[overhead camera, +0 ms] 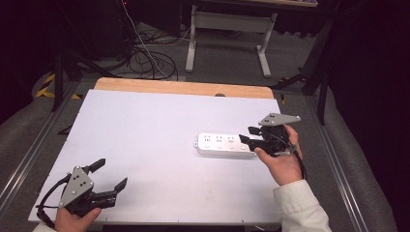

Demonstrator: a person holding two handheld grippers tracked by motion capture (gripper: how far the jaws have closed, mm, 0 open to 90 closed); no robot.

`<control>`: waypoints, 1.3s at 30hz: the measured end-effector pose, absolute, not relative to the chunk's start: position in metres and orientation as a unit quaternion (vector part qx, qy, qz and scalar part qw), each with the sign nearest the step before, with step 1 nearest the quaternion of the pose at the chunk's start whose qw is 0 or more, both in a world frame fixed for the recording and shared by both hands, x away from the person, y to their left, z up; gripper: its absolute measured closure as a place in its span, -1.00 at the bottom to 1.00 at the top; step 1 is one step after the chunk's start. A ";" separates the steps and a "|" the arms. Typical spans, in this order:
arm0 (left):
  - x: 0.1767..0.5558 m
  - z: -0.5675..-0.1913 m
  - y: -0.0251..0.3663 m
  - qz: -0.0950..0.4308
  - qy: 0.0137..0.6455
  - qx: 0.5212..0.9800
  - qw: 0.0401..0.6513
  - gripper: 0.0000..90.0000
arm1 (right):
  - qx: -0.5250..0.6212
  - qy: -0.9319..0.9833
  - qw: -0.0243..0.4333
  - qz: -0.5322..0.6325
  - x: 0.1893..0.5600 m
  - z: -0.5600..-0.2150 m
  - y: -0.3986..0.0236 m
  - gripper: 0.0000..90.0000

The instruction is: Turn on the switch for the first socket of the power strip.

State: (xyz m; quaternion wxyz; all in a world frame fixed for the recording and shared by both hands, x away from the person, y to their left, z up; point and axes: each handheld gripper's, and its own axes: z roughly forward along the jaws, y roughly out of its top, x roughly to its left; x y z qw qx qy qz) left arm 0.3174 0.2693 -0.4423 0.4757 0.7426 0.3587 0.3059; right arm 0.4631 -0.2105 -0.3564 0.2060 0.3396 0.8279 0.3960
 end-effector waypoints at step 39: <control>0.305 -0.438 0.271 0.292 0.350 0.740 0.495 -0.71 | 0.234 0.805 0.169 0.518 0.374 -0.423 -0.228 -0.84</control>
